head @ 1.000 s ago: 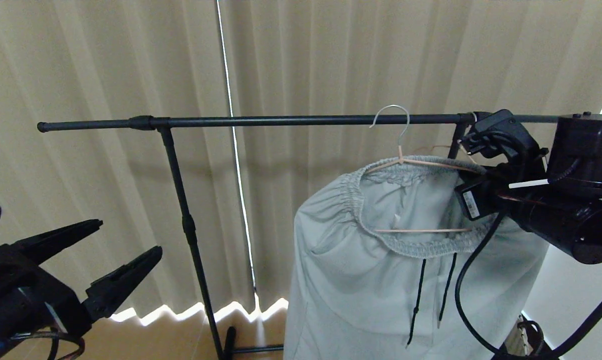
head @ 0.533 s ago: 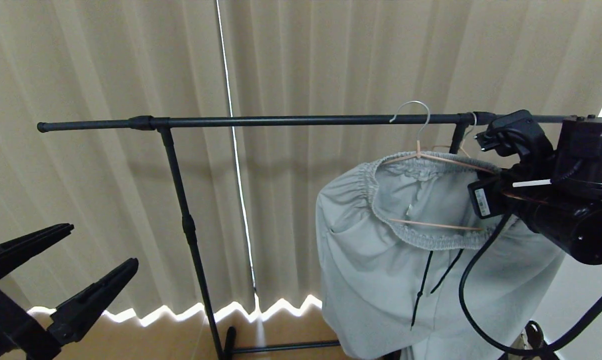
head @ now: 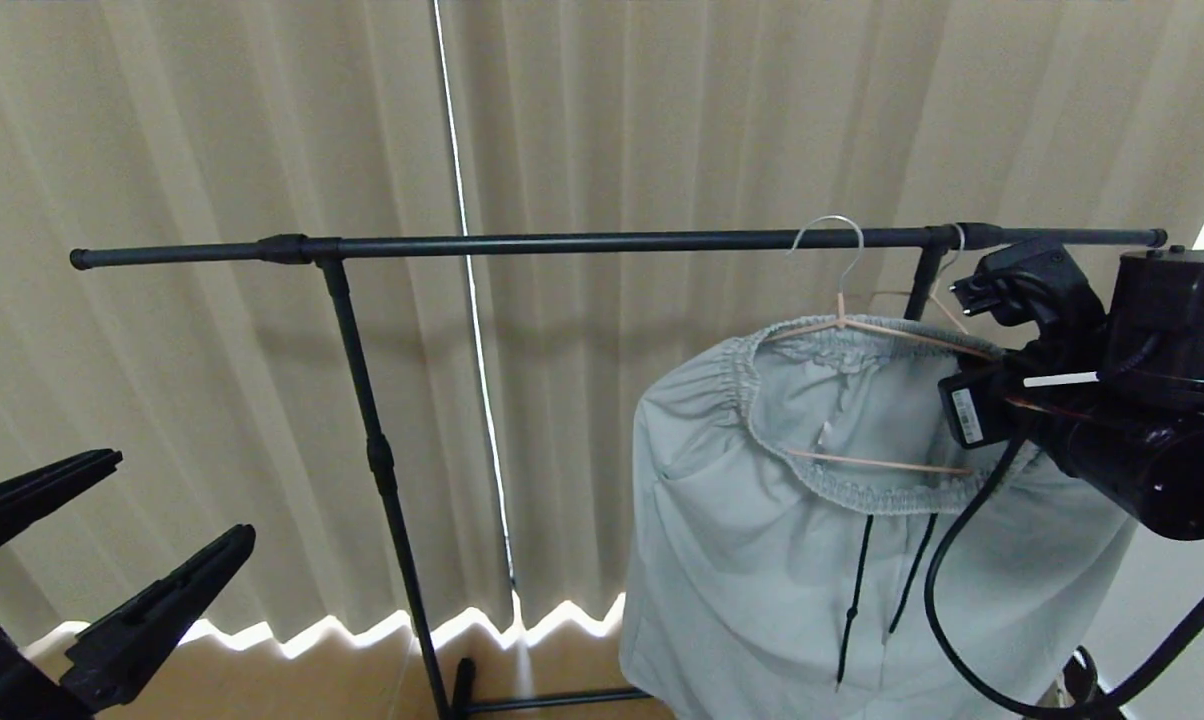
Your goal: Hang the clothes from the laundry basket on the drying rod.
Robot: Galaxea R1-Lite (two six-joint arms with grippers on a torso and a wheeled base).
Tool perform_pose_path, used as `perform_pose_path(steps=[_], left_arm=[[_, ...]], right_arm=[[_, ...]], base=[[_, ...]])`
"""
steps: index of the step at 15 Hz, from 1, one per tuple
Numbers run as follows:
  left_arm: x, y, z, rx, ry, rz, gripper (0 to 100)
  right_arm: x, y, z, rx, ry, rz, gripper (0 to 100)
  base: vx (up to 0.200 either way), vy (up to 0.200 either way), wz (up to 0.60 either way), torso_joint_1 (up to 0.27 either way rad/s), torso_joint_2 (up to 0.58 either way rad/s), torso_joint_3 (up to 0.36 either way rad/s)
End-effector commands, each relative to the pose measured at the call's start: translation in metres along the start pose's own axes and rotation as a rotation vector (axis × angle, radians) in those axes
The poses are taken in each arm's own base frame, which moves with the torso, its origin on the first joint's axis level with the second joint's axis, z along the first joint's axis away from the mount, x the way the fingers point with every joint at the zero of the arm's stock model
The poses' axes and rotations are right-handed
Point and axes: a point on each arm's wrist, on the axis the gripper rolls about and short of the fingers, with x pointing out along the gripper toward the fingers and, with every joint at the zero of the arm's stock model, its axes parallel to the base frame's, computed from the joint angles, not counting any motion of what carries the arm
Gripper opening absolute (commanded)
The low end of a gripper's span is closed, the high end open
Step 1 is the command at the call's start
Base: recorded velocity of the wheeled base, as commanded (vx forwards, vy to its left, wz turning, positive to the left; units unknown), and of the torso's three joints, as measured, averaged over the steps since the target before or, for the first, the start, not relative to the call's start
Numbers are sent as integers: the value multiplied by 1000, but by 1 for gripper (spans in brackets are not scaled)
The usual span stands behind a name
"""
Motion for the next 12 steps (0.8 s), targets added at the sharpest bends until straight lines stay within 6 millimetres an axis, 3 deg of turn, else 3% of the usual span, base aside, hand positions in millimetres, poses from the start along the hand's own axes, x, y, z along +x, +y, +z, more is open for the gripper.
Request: perform_pose_path(steps=[1,3,12], left_arm=[[0,0,-1,0,2,0,100],[0,0,-1,-2,2,0,100],[1,0,-3,-2,14,-3,100]], right_arm=[[1,1,0,-1,0,2,0],[1,1,0,1,0,2,0],[8,-11,-3,41,15,-46,0]], base=[[0,200,0,17,7,-7],[0,200,0,-2,5,7],[0,0,0,0,0,0]])
